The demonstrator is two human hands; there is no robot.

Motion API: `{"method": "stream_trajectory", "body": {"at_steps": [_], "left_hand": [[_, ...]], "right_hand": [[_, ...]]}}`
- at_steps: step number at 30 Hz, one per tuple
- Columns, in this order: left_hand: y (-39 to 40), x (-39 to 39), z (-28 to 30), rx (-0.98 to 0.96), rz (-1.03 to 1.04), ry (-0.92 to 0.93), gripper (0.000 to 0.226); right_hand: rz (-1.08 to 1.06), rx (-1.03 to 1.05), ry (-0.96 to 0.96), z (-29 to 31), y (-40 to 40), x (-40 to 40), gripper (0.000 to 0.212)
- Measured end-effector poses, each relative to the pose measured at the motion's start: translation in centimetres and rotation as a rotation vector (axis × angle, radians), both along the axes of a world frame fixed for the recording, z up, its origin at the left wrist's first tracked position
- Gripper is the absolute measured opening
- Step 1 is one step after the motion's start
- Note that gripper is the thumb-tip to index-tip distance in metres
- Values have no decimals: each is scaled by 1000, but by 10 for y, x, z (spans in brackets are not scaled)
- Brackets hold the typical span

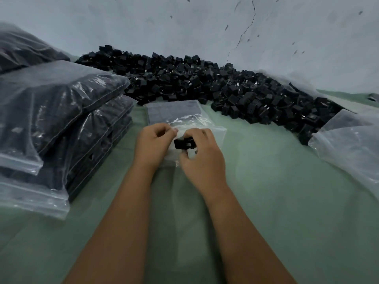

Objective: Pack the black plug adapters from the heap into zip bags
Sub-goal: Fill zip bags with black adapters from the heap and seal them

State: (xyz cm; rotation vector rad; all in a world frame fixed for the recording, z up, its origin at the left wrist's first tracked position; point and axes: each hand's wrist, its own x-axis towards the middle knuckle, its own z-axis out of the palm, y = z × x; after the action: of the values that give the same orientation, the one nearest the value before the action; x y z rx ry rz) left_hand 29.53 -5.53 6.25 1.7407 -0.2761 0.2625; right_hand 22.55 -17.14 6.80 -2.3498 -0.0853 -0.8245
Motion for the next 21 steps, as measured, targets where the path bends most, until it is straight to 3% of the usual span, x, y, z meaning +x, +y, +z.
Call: {"method": "stream_trajectory", "body": {"at_steps": [5,11,15,18,21], "left_hand": [[-2,1,1,25,14,-23,23],[-2,-7,13,-44,-26,5,16],[3,-10,19,-40,-208,45,4],[9,-9,22,-120,-290,83,34],[11,-3,22,-257,-90,108,42]], "right_hand": [[-105,-339,69,-5,-8,-3,30],[-75,-336,106,-1,-9,-6,10],[-78,-350,140,-1,-10,-5,9],[-65,-307,124,-2,-9,-6,9],[-71,-261,111,-3,-7,-8,13]]}}
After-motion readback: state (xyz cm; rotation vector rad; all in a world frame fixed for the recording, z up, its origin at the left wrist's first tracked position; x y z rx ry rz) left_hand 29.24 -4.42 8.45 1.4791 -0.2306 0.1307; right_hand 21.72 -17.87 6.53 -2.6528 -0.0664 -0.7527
